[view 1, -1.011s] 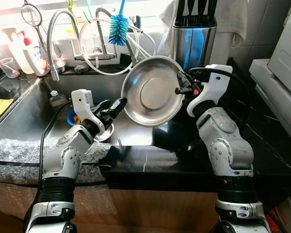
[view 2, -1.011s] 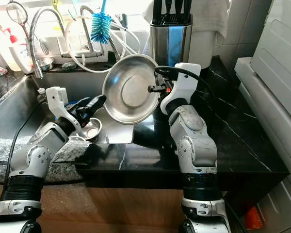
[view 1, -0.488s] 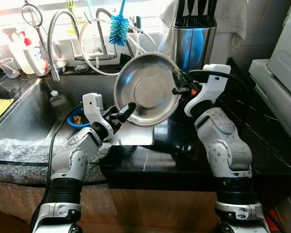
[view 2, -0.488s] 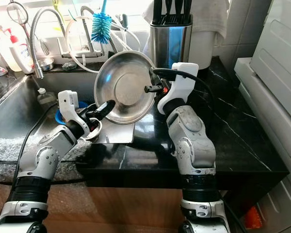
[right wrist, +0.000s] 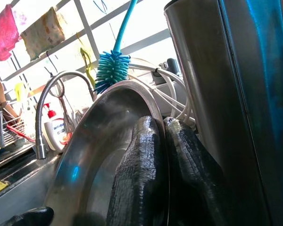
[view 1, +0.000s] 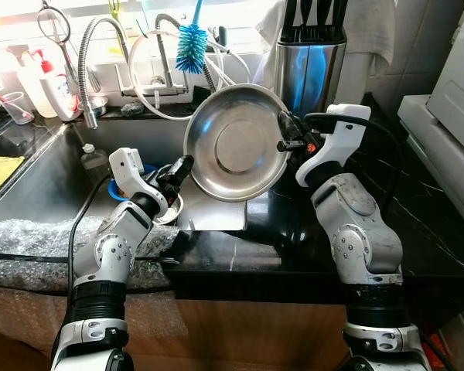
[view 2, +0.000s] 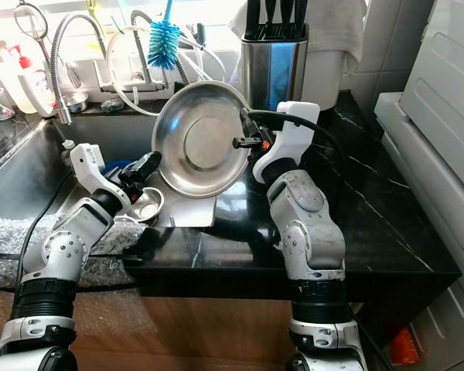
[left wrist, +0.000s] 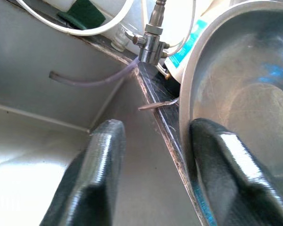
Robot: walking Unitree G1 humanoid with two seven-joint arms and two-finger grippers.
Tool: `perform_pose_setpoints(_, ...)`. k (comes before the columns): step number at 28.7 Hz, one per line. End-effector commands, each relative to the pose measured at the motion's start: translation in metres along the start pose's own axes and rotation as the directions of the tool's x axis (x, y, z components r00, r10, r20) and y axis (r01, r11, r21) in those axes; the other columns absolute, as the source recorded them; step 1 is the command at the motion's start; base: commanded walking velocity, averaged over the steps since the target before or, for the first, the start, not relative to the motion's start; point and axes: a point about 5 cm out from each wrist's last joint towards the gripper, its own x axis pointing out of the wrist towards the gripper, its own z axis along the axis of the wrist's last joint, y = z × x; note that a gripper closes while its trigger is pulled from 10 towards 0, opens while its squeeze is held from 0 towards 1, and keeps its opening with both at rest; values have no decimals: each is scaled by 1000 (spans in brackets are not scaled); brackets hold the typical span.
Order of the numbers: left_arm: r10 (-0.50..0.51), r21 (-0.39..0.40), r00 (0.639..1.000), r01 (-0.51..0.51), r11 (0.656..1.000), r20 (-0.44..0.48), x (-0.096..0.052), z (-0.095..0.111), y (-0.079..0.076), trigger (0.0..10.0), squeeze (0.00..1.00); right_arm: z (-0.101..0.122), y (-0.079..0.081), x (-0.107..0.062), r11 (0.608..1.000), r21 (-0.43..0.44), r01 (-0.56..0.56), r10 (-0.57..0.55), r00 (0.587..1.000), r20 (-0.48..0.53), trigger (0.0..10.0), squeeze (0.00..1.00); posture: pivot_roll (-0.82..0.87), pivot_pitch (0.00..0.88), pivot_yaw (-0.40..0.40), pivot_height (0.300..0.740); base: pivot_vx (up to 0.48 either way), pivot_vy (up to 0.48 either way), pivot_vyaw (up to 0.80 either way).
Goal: Kitchen organization
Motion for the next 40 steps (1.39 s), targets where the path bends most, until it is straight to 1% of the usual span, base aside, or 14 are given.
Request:
perform_pose_setpoints(1, -25, 7, 1000, 25, 1000, -8, 2, 3, -6, 0, 0, 7, 5, 0, 1000, -1, -22, 22, 999, 40, 10000, 0, -68, 0, 93, 740, 0, 0, 0)
perform_pose_setpoints(5, -31, 8, 999, 31, 999, -21, 2, 1, -7, 0, 0, 6, 5, 0, 1000, -1, -23, 23, 999, 34, 10000, 0, -70, 0, 94, 740, 0, 0, 0)
perform_pose_setpoints(6, -45, 10, 998, 46, 999, -34, 2, -1, -8, 1255, 0, 5, 5, 0, 1000, -1, -23, 23, 999, 29, 10000, 0, -70, 0, 94, 740, 0, 0, 0)
perform_pose_setpoints(7, -61, 12, 997, 62, 998, -46, 1, -2, -10, 1765, 0, 5, 5, -1, 1000, -2, -24, 24, 999, 26, 10000, 0, -70, 0, 93, 740, 0, 0, 0)
perform_pose_setpoints(8, -62, 13, 997, 63, 998, -50, 1, -3, -11, 4745, 0, 5, 5, -1, 1000, -1, -25, 25, 999, 25, 10000, 0, -70, 0, 93, 740, 0, 0, 0)
perform_pose_setpoints(9, -60, 13, 997, 60, 998, -53, 1, -4, -11, 9647, 0, 4, 5, -1, 1000, -1, -26, 26, 999, 24, 10000, 0, -70, 0, 93, 740, 0, 0, 0)
perform_pose_setpoints(10, -58, 12, 997, 59, 998, -55, 1, -4, -11, 10000, 0, 4, 5, -1, 1000, 0, -26, 26, 999, 22, 10000, 0, -70, 0, 93, 740, 0, 0, 0)
perform_pose_setpoints(15, -59, 13, 996, 60, 998, -70, 1, -7, -11, 10000, 0, 4, 7, -1, 999, 0, -38, 38, 999, 18, 10000, 0, -69, 0, 92, 740, 0, 0, 0)
perform_pose_setpoints(16, -60, 12, 996, 61, 998, -69, 1, -7, -11, 6275, 0, 4, 7, -1, 999, 0, -38, 38, 999, 18, 10000, 0, -68, 0, 91, 740, 0, 0, 0)
perform_pose_setpoints(17, -60, 12, 996, 61, 998, -69, 1, -7, -11, 6275, 0, 4, 7, -1, 999, 0, -37, 37, 999, 18, 10000, 0, -68, 0, 91, 740, 0, 0, 0)
perform_pose_setpoints(18, -57, 10, 996, 58, 998, -61, 1, -6, -11, 0, 0, 4, 7, -1, 999, 1, -38, 38, 999, 19, 10000, 0, -69, 0, 90, 740, 0, 0, 0)
perform_pose_setpoints(40, -53, -2, 998, 53, 999, -37, 1, -1, -12, 0, 0, 4, 6, 1, 999, -10, -33, 33, 999, 11, 10000, 0, -58, 0, 89, 740, 0, 0, 0)
